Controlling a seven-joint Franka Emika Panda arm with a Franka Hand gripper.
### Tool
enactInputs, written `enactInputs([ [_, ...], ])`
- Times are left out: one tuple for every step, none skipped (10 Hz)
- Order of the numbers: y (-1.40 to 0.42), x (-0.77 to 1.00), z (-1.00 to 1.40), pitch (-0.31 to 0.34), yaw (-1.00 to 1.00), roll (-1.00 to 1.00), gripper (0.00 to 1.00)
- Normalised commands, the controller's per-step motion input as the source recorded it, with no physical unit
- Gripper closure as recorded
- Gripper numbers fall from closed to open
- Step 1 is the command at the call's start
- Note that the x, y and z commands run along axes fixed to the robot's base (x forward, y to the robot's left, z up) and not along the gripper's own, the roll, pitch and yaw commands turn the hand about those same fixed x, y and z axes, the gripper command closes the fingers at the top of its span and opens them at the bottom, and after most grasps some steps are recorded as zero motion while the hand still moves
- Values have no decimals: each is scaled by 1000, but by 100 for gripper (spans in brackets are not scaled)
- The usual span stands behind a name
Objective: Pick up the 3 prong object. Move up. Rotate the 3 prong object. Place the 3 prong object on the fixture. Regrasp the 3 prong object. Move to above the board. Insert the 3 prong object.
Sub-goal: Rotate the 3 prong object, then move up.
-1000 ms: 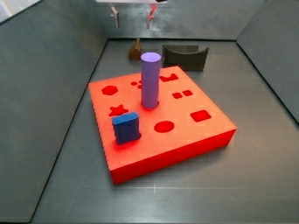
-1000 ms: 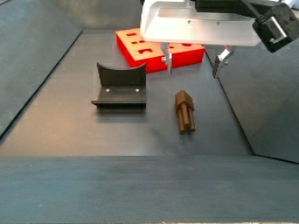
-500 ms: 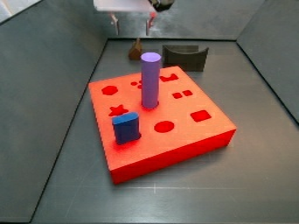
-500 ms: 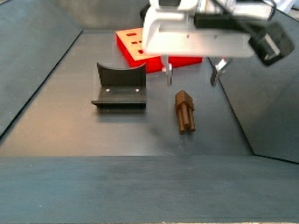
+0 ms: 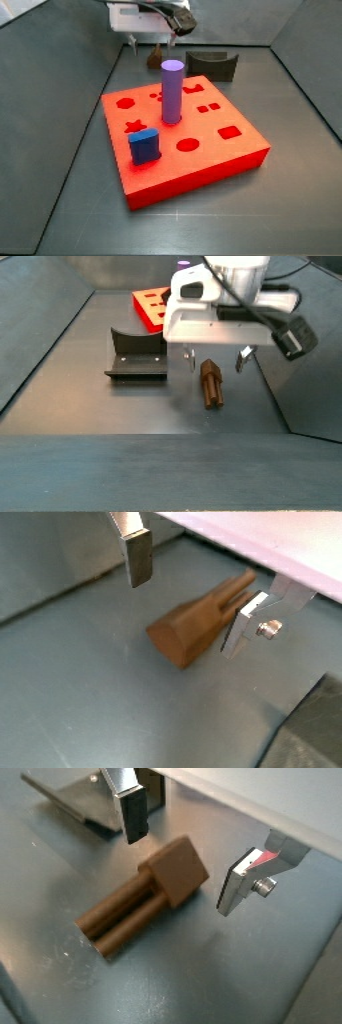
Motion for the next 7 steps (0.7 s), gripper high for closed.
enactInputs([
  [6, 40, -538, -31, 8, -39, 0],
  [6, 39, -414, -37, 14, -42, 0],
  [5, 38, -331, -40, 16, -45, 0],
  [4, 35, -172, -47, 20, -49, 0],
  [0, 0, 0, 0, 0, 0, 100],
  [0, 0, 833, 0, 0, 0, 100],
  [-2, -18, 804, 14, -1, -2, 100],
])
